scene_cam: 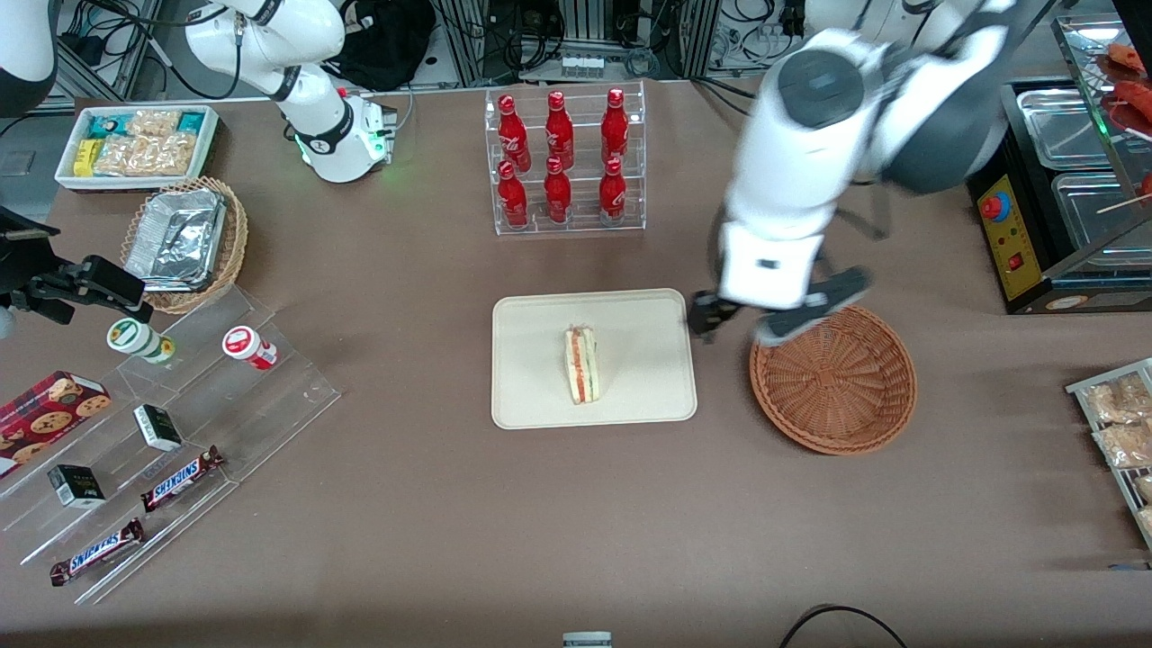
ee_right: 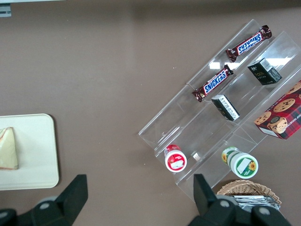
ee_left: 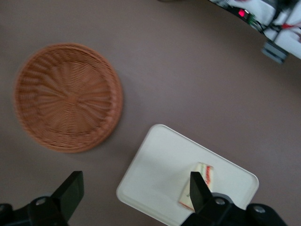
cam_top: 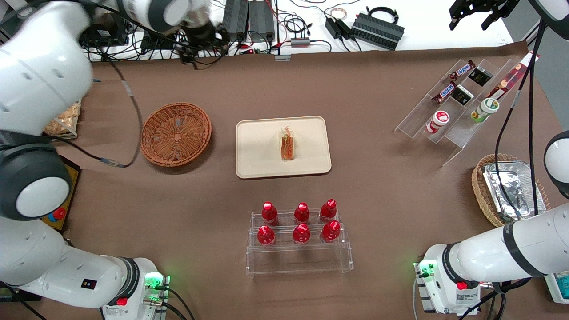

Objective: Place sandwich from basket to tray

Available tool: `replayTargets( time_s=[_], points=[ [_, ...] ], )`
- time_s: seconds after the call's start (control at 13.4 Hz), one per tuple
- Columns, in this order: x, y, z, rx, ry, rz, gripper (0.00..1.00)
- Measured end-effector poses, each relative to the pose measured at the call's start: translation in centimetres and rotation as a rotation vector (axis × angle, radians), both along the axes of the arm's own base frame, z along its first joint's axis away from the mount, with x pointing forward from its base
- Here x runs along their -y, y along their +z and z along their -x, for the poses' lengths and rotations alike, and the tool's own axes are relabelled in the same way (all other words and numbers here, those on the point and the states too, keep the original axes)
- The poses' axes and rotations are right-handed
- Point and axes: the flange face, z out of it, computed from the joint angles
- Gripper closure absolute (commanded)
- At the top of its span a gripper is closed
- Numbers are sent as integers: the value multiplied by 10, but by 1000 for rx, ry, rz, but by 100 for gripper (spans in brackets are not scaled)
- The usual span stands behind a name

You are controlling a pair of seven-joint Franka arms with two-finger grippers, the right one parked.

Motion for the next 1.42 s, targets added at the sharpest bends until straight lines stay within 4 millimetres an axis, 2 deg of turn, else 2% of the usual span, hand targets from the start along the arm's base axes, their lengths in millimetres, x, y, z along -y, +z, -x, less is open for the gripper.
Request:
replayTargets(
  time_s=[0.15, 0.45, 0.67, 0.82, 1.12, 1.42],
  points=[
    [-53, 22, 11, -110, -75, -11, 0],
    [-160, 46, 24, -224, -250, 15, 0],
    [-218, 61, 45, -240, -339, 10, 0],
    [-232, 70, 51, -224, -394, 4, 0],
    [-215, 74, 41, -142, -446, -13, 0],
    [-226, 81, 32, -65, -429, -14, 0]
  ],
)
